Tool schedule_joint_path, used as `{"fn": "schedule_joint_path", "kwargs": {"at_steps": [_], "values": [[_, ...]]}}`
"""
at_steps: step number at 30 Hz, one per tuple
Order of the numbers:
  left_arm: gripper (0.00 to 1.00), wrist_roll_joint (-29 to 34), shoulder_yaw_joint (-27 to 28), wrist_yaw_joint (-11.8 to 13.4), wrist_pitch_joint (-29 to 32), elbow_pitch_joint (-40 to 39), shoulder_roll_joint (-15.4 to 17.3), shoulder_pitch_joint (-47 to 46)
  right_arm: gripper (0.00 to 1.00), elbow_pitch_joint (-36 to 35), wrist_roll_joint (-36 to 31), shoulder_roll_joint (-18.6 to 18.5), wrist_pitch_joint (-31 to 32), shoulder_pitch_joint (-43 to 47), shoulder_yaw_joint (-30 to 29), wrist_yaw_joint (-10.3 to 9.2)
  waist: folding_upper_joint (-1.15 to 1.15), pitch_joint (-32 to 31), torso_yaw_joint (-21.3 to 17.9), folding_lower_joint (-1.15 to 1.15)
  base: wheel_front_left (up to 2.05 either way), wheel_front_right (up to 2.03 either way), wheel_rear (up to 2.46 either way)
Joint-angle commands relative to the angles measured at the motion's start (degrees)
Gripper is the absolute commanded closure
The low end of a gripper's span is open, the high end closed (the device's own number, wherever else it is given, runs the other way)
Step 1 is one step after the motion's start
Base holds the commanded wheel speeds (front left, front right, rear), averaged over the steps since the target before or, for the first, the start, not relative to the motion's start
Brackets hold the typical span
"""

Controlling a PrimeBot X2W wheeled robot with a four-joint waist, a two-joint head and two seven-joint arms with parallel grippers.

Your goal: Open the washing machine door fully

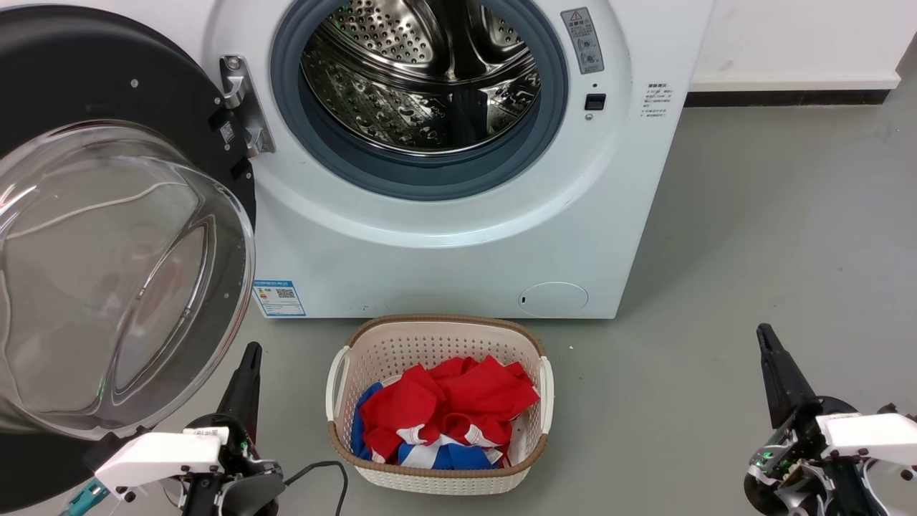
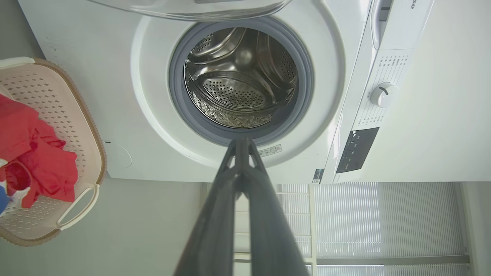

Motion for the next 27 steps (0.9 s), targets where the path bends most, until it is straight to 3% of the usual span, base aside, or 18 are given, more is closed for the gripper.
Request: {"fn": "schedule_joint_path", "kwargs": {"at_steps": [1, 27], "values": [[1.00, -0.9, 0.5, -0.5, 0.2, 0.1, -0.2, -0.6, 1.00, 0.2, 1.1, 0.1, 0.3, -0.6, -0.2, 0.00, 0.00, 0.0, 0.0, 0.00, 0.00, 0.00, 0.00], [1.00, -1.2, 0.6, -0.5, 0.4, 0.1, -0.4, -0.6, 1.00, 0.4, 1.0, 0.5, 0.8, -0.8, -0.8, 0.00, 0.00, 0.0, 0.1, 0.00, 0.00, 0.00, 0.00]]}}
